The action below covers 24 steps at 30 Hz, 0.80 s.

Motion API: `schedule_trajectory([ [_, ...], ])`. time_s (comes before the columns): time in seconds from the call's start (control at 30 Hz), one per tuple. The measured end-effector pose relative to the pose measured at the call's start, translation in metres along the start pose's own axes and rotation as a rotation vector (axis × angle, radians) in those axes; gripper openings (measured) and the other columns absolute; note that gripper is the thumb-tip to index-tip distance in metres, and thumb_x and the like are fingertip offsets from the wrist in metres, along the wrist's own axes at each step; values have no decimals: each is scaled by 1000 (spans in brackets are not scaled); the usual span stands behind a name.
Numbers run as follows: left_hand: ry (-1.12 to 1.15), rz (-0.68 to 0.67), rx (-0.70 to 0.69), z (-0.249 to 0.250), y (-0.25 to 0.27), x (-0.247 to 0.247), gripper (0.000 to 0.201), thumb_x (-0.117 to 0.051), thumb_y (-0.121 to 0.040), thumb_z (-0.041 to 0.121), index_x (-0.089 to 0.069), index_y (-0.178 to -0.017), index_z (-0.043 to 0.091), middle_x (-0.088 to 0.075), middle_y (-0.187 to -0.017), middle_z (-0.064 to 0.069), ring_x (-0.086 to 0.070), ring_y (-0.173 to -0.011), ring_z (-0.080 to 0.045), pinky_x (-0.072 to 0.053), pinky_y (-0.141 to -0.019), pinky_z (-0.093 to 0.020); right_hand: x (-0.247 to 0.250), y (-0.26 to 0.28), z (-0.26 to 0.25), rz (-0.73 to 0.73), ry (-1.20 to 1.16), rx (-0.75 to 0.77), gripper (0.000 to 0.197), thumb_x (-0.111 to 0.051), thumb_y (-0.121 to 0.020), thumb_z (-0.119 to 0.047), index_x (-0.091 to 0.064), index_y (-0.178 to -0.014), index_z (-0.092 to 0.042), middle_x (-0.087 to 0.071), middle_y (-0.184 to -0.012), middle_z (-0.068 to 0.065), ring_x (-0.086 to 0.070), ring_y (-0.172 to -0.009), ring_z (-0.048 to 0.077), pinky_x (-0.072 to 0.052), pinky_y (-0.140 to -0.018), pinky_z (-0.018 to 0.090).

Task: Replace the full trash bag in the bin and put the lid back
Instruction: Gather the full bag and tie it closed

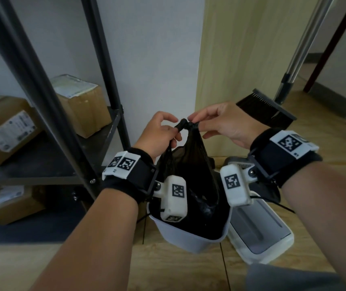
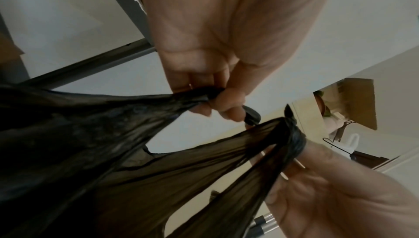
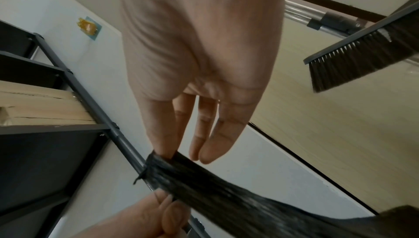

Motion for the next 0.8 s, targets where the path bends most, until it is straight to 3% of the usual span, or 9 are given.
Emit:
schedule_trajectory([
  [0.17, -2, -19, 49, -10, 3, -7, 20, -49, -92, 2, -38, -108, 7, -60, -67, -4, -45, -51, -14, -37, -56, -25, -12, 1, 11, -79, -54, -65, 20, -68, -78, 4, -72, -73, -15, -73, -110, 0, -66, -84, 8, -47, -57, 18],
  [0.23, 3, -32, 61, -13, 3, -9, 21, -51, -91, 2, -37, -107, 7, -60, -66, -5, -45, -50, -13, -37, -54, -24, -15, -1, 15, -70, -66, -81, 18, -68, -78, 5, -72, -75, -13, -75, -97, 6, -65, -76, 9, -45, -54, 17],
  [0.3, 17, -44, 68, -15, 3, -12, 22, -52, -91, 1, -37, -106, 7, -60, -66, -6, -46, -49, -13, -39, -51, -22, -16, -3, 17, -39, -87, -90, 20, -68, -78, 6, -71, -73, -13, -72, -77, 4, -64, -66, 8, -47, -53, 15],
  [0.37, 35, -56, 69, -15, 3, -15, 21, -53, -91, 0, -39, -105, 6, -60, -67, -8, -47, -48, -13, -40, -45, -18, -17, -5, 19, -16, -123, -88, 23, -66, -79, 8, -69, -71, -13, -69, -68, 1, -62, -60, 6, -50, -55, 14],
  [0.43, 69, -90, 73, -15, 5, -18, 16, -53, -90, -3, -43, -95, 9, -61, -68, -9, -48, -47, -12, -39, -40, -14, -17, -7, 22, 19, -160, -97, 23, -64, -81, 8, -69, -72, -13, -66, -69, 3, -60, -56, 5, -50, -55, 13],
  [0.5, 61, -142, 59, -21, 6, -19, 25, -53, -87, -10, -45, -76, 12, -62, -68, -9, -49, -46, -9, -39, -40, -11, -13, -10, 30, 109, -206, -139, 19, -63, -83, 5, -68, -76, -12, -65, -69, 4, -56, -46, 2, -48, -48, 11],
  [0.6, -173, -229, 15, -37, 8, -19, 35, -52, -78, -18, -60, -64, 13, -66, -63, 2, -55, -51, 0, -46, -57, -10, -3, -12, 51, 307, -205, -274, 6, -66, -85, -6, -68, -82, -11, -59, -64, 4, -46, -33, 1, -39, -36, 10],
  [0.7, -453, -259, 28, -55, 8, -21, 28, -60, -80, -5, -77, -83, 17, -70, -74, 6, -63, -72, -4, -48, -74, -10, 2, -9, 73, 351, -53, -395, 13, -65, -86, -12, -64, -73, -14, -48, -58, 3, -31, -23, 0, -24, -31, 10],
  [0.8, -540, -160, 0, -61, 3, -19, 23, -67, -81, 8, -77, -98, 20, -74, -93, 0, -68, -91, -15, -50, -92, -24, -1, -6, 86, 266, 110, -483, 16, -65, -85, -13, -60, -70, -12, -41, -55, 4, -30, -28, 7, -20, -33, 11],
])
Point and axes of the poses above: each hand's wrist, its own y-axis away from the middle knuckle, its own x-axis out of the back of the hand, z = x × y, the point moved 6 cm from there along -y, towards the middle knuckle
